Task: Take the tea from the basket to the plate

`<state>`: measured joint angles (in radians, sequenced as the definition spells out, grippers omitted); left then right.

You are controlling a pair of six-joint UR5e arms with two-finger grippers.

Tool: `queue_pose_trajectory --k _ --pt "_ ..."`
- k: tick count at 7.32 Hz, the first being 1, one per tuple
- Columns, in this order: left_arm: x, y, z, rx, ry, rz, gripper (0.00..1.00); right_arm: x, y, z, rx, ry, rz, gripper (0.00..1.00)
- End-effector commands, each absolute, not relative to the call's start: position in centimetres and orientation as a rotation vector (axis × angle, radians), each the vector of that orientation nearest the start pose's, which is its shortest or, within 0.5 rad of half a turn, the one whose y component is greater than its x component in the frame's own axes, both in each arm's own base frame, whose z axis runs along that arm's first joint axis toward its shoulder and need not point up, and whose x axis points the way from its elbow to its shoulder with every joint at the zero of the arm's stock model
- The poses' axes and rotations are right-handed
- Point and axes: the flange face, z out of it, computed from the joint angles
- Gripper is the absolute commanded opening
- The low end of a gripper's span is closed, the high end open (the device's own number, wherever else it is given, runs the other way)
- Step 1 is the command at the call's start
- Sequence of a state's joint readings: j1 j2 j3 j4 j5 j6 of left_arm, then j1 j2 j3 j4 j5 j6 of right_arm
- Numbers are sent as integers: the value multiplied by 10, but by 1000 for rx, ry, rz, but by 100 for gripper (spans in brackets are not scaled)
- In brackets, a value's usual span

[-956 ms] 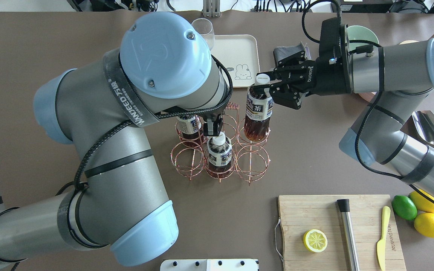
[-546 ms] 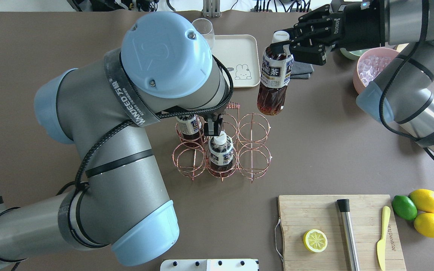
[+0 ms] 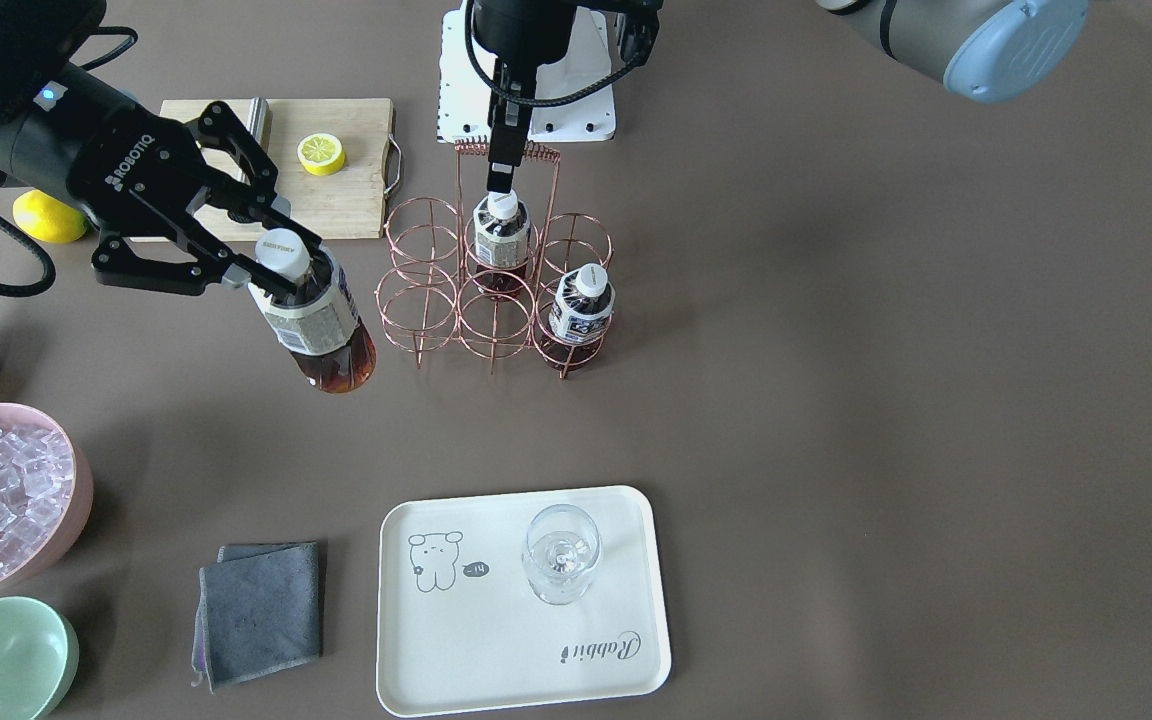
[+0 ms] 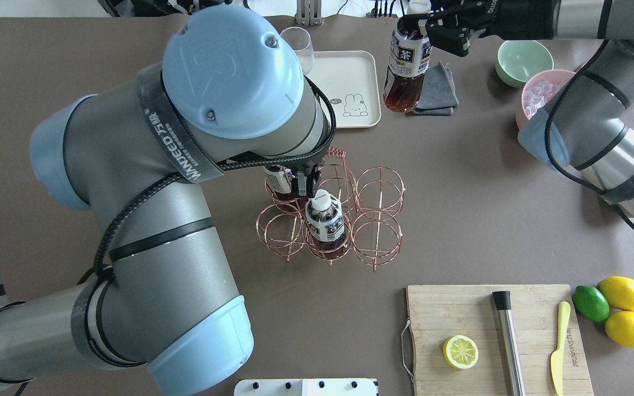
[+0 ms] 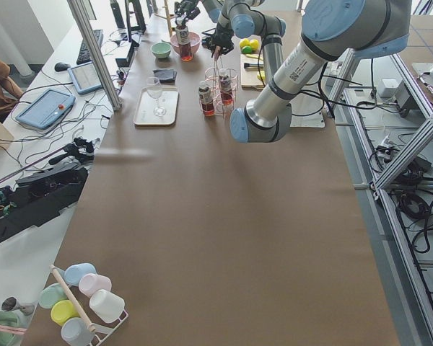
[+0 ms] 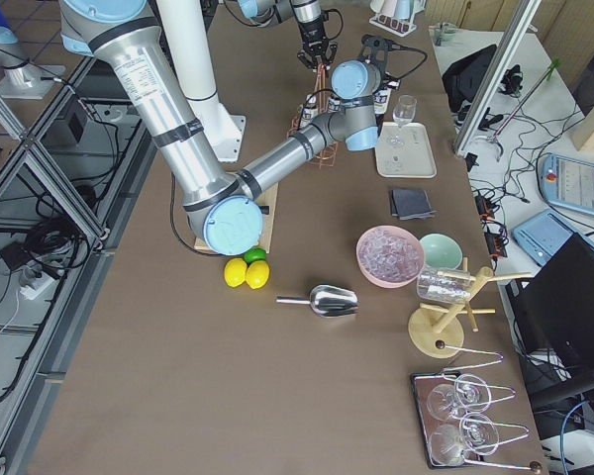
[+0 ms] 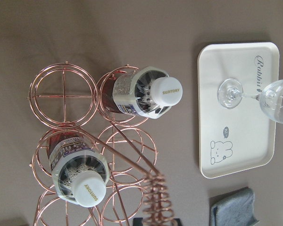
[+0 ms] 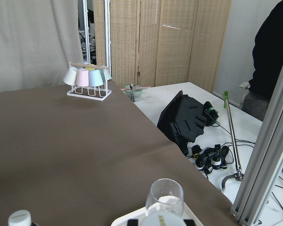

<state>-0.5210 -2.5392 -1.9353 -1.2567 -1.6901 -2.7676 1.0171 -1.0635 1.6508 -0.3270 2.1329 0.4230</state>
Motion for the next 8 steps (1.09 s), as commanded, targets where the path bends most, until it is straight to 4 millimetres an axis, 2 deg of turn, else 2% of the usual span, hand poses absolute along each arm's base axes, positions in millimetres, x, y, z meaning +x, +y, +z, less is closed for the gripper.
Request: queue_pose_trajectory --k 1,2,3,4,5,6,7,8 --pt "402 -395 -13 -467 1028 -1522 0 -308 -553 217 1486 -1051 -507 0" --pt "389 -394 -7 -455 1016 -1530 0 -330 -573 225 1519 -1057 -493 0" --pt "371 -396 4 -434 1023 -1534 0 -347 -595 249 1544 -1046 -466 0" --pt "353 -407 22 -412 1017 -1570 0 -368 -601 266 1568 -1036 -419 0" --pt "341 -418 38 -367 1002 -1552 0 -397 -596 275 1589 -1028 -360 0" --pt "329 -431 56 -359 972 -1536 0 -416 -595 278 1585 -1027 -348 0" --pt "307 -449 73 -349 949 -1551 0 -423 -601 280 1573 -1021 -349 0" --pt "294 -460 90 -330 922 -1548 0 -430 -608 288 1555 -1015 -351 0"
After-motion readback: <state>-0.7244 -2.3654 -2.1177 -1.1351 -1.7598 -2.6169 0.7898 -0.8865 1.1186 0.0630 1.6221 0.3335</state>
